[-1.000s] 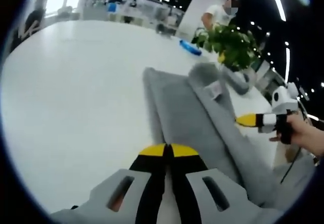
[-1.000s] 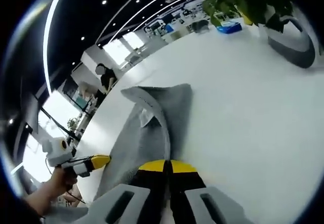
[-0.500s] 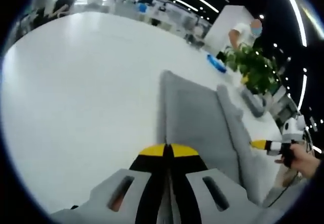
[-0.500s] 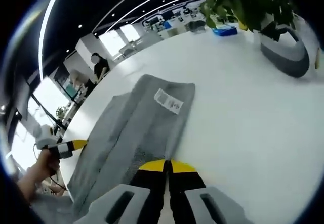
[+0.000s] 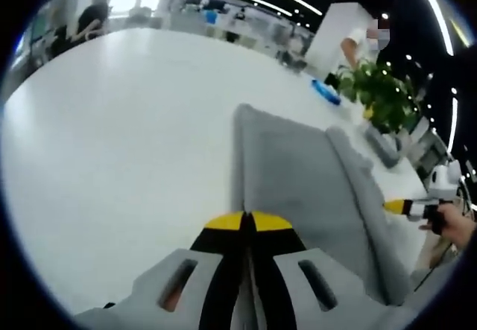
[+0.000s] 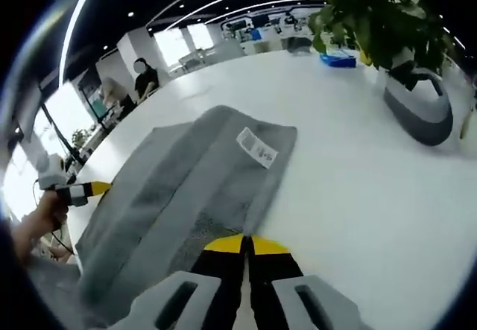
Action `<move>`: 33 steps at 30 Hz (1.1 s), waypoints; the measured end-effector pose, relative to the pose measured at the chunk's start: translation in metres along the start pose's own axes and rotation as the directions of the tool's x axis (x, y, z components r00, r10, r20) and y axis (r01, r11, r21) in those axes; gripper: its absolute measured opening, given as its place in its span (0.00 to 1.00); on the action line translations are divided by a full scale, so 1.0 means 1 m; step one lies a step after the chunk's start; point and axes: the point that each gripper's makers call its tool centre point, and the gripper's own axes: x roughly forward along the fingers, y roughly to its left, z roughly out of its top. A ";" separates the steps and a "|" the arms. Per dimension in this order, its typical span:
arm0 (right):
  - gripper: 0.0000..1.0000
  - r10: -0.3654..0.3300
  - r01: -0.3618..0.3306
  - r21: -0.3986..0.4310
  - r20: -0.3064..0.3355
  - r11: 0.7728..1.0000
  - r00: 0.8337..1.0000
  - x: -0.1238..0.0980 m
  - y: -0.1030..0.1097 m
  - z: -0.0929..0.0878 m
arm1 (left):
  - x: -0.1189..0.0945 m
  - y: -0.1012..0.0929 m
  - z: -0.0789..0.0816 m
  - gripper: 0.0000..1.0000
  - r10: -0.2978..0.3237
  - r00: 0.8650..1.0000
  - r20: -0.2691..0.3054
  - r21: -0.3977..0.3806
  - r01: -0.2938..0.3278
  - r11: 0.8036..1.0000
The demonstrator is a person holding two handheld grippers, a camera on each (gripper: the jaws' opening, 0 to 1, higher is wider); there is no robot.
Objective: Open the folded towel by lifting each exposed corner and separating the folded layers until the towel lies flat within the target outline without major curled edges
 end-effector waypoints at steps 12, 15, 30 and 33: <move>0.00 -0.148 0.133 -0.332 -0.019 0.934 0.989 -0.008 -0.022 0.001 | -0.006 0.007 0.003 0.03 0.054 0.998 0.020 0.044 -0.055 0.998; 0.00 -0.182 0.154 -0.453 -0.019 0.878 0.983 -0.007 -0.024 0.002 | -0.006 0.009 0.004 0.03 0.070 0.997 0.022 0.075 -0.072 0.995; 0.00 -0.350 0.306 -0.754 0.107 0.582 0.931 -0.002 -0.026 0.007 | -0.002 0.005 0.000 0.02 0.131 0.991 0.016 0.580 -0.116 0.806; 0.00 -0.339 0.311 -0.729 0.115 0.609 0.934 -0.005 -0.027 0.007 | -0.001 0.003 0.000 0.02 0.100 0.995 -0.012 0.673 -0.066 0.737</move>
